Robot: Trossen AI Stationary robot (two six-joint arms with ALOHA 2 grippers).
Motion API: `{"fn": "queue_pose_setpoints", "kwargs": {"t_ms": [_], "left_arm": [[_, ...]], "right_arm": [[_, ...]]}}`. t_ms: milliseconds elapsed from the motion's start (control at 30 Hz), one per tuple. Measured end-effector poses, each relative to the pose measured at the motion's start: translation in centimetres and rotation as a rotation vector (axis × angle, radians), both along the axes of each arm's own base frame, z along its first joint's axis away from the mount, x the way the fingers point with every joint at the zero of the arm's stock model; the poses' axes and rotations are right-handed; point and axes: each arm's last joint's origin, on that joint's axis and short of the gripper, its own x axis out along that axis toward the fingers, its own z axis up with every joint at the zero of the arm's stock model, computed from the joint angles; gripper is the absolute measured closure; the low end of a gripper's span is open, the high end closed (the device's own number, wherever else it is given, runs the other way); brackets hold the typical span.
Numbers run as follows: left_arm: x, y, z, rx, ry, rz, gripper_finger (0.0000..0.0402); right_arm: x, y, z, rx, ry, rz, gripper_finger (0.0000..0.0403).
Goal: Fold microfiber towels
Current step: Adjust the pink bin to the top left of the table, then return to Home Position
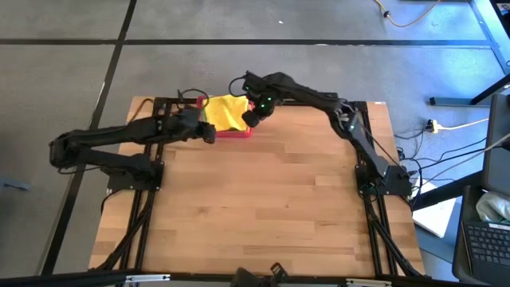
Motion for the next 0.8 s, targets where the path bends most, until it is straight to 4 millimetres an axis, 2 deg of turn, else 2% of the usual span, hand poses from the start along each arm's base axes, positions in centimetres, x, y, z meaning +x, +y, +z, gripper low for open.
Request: {"fn": "queue_pose_setpoints", "kwargs": {"t_ms": [67,200,300,467,633,800], "left_arm": [[-0.6,-0.5,1.5,0.031,-0.039,-0.031,0.0292],[-1.9,-1.3,3.2,0.051,-0.103,-0.050,0.0292],[-2.9,-1.8,4.1,0.073,-0.145,-0.052,0.0292],[-4.1,-2.2,4.3,0.084,-0.140,-0.039,0.0292],[-4.6,-2.3,4.2,0.075,-0.118,-0.040,0.0292],[-4.7,-2.4,4.3,0.061,-0.129,-0.044,0.0292]], "right_arm": [[0.7,-0.7,-1.8,0.034,0.000,-0.075,0.0394],[1.2,-1.9,-5.2,0.084,0.049,-0.165,0.0390],[1.6,-2.5,-6.6,0.128,0.033,-0.178,0.0390],[2.8,-3.2,-7.1,0.128,-0.094,-0.208,0.0397],[4.3,-3.8,-6.4,0.144,-0.284,-0.259,0.0398],[4.9,-3.6,-7.8,0.166,-0.265,-0.319,0.0398]]}}
